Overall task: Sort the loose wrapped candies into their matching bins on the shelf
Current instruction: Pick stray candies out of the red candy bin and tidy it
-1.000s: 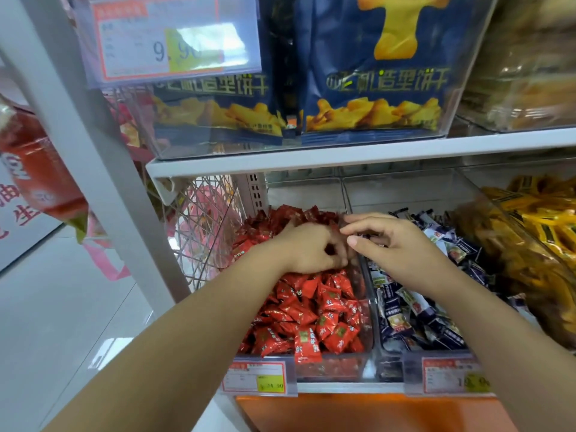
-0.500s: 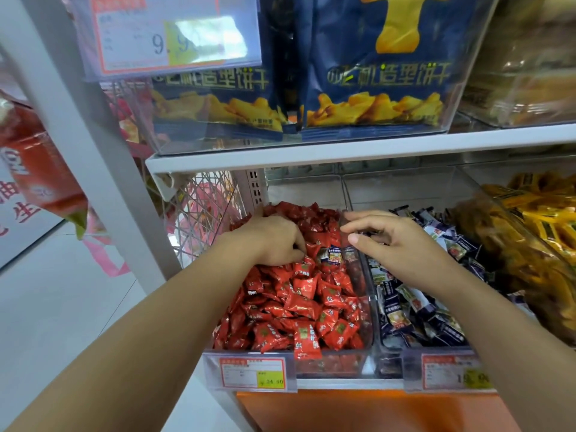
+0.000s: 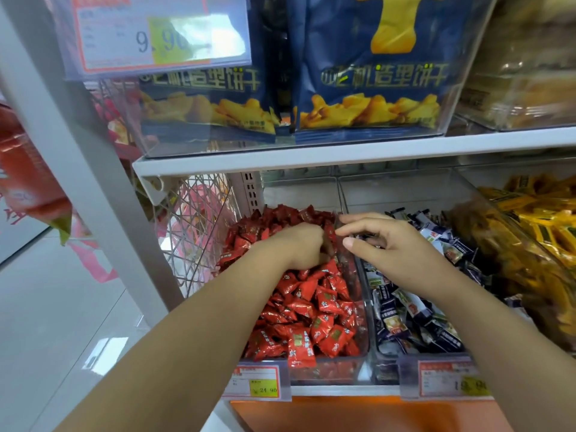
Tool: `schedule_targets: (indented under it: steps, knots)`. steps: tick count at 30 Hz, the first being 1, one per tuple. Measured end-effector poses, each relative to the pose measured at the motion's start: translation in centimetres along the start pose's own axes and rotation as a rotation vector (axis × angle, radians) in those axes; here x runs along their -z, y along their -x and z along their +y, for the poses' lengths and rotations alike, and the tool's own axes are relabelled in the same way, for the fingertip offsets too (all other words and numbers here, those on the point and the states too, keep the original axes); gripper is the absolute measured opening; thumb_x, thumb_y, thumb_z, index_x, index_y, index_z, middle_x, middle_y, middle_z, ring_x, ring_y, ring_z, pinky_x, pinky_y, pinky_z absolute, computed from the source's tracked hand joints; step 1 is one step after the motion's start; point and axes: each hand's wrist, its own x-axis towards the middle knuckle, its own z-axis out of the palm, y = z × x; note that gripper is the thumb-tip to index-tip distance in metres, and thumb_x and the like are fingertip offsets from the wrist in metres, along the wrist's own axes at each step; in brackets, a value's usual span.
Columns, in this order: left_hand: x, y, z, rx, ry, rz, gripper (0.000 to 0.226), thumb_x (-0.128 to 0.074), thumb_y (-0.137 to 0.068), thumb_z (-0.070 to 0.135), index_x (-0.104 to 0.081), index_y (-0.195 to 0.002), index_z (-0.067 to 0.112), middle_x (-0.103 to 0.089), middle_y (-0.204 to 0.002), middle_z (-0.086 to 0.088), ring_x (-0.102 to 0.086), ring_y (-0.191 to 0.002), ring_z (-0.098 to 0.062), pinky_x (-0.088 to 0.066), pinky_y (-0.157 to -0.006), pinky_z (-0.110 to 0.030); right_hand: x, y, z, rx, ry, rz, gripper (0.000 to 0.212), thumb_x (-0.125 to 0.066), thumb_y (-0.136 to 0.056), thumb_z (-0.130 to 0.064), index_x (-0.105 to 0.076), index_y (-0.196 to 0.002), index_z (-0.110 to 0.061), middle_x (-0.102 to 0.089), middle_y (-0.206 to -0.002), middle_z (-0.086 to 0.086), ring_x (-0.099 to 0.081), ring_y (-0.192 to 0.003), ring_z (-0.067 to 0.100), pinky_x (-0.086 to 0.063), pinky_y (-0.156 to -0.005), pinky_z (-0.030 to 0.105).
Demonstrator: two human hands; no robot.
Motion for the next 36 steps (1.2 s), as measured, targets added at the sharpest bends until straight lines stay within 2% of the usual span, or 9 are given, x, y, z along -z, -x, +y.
schedule_targets:
  steps: [5, 9, 15, 22, 26, 29, 31, 34, 36]
  knots:
    - [-0.5, -0.4, -1.3, 0.122, -0.102, 0.048, 0.027, -0.056, -0.091, 0.022, -0.066, -0.116, 0.02, -0.063, -0.115, -0.003, -0.059, -0.102, -0.023, -0.05, -0.085, -0.033, 0.1, 0.0, 0.1, -0.001, 0.002, -0.009, 0.018, -0.059, -0.09, -0.026, -0.067, -0.102, -0.036, -0.053, -0.125, -0.023, -0.045, -0.116, -0.012, -0.035, -0.105, 0.024]
    - [-0.3, -0.5, -1.4, 0.147, -0.064, -0.034, 0.034, -0.054, -0.092, 0.019, -0.061, -0.125, 0.021, -0.061, -0.123, -0.003, -0.057, -0.109, -0.023, -0.048, -0.093, -0.036, 0.1, 0.0, 0.1, 0.003, 0.006, -0.011, 0.018, -0.058, -0.09, -0.027, -0.067, -0.103, -0.035, -0.052, -0.125, -0.023, -0.044, -0.117, -0.011, -0.035, -0.104, 0.022]
    - [-0.2, -0.7, -0.7, 0.134, 0.188, -0.14, 0.037, -0.047, -0.095, 0.016, -0.053, -0.131, 0.016, -0.063, -0.119, -0.006, -0.061, -0.09, -0.021, -0.048, -0.078, -0.029, 0.0, -0.1, 0.0, 0.009, 0.023, -0.004, 0.018, -0.058, -0.09, -0.026, -0.067, -0.103, -0.035, -0.052, -0.125, -0.022, -0.044, -0.116, -0.011, -0.036, -0.104, 0.023]
    - [-0.9, -0.8, -1.2, 0.147, 0.452, -0.105, 0.042, -0.06, -0.09, 0.018, -0.049, -0.13, 0.018, -0.059, -0.118, -0.002, -0.057, -0.104, -0.017, -0.045, -0.097, -0.031, 0.0, 0.0, -0.3, 0.014, 0.007, -0.009, 0.018, -0.058, -0.09, -0.026, -0.067, -0.098, -0.039, -0.053, -0.123, -0.021, -0.044, -0.116, -0.011, -0.036, -0.105, 0.025]
    - [-0.9, -0.5, -0.9, 0.134, 0.562, -0.103, 0.036, -0.061, -0.089, 0.011, -0.05, -0.122, 0.017, -0.058, -0.106, 0.003, -0.057, -0.1, -0.014, -0.045, -0.089, -0.024, 0.0, 0.0, -0.3, 0.02, 0.001, -0.009, 0.018, -0.059, -0.09, -0.025, -0.066, -0.097, -0.041, -0.053, -0.122, -0.022, -0.044, -0.116, -0.012, -0.036, -0.105, 0.024]
    - [-0.8, -0.3, 0.3, 0.093, 0.423, -0.095, 0.035, -0.058, -0.09, 0.012, -0.05, -0.124, 0.011, -0.054, -0.082, 0.005, -0.051, -0.068, -0.008, -0.04, -0.055, -0.015, 0.0, 0.0, -0.1, 0.016, 0.001, -0.005, 0.017, -0.059, -0.09, -0.025, -0.067, -0.099, -0.037, -0.053, -0.122, -0.023, -0.045, -0.116, -0.012, -0.036, -0.106, 0.027]
    - [-0.7, -0.3, 0.7, 0.082, 0.358, -0.088, 0.04, -0.057, -0.091, 0.013, -0.048, -0.129, 0.011, -0.055, -0.086, 0.001, -0.047, -0.064, -0.008, -0.035, -0.049, -0.015, -0.1, -0.1, 0.0, 0.017, 0.002, -0.002, 0.018, -0.059, -0.09, -0.025, -0.068, -0.101, -0.036, -0.053, -0.123, -0.022, -0.045, -0.117, -0.011, -0.036, -0.107, 0.028]
    - [-0.8, -0.5, 0.3, 0.106, 0.44, -0.083, 0.046, -0.063, -0.087, 0.014, -0.047, -0.13, 0.012, -0.061, -0.112, -0.011, -0.057, -0.077, -0.015, -0.037, -0.058, -0.019, 0.0, -0.1, 0.0, 0.018, 0.01, -0.004, 0.018, -0.059, -0.09, -0.025, -0.068, -0.1, -0.036, -0.053, -0.123, -0.022, -0.044, -0.116, -0.012, -0.036, -0.107, 0.027]
    - [-1.2, -0.5, 0.1, 0.124, 0.532, -0.06, 0.046, -0.067, -0.086, 0.014, -0.049, -0.128, 0.012, -0.062, -0.111, -0.009, -0.059, -0.089, -0.016, -0.042, -0.071, -0.021, 0.0, -0.1, 0.0, 0.023, 0.015, -0.004, 0.018, -0.059, -0.089, -0.025, -0.067, -0.098, -0.039, -0.053, -0.121, -0.024, -0.044, -0.115, -0.013, -0.036, -0.106, 0.025]
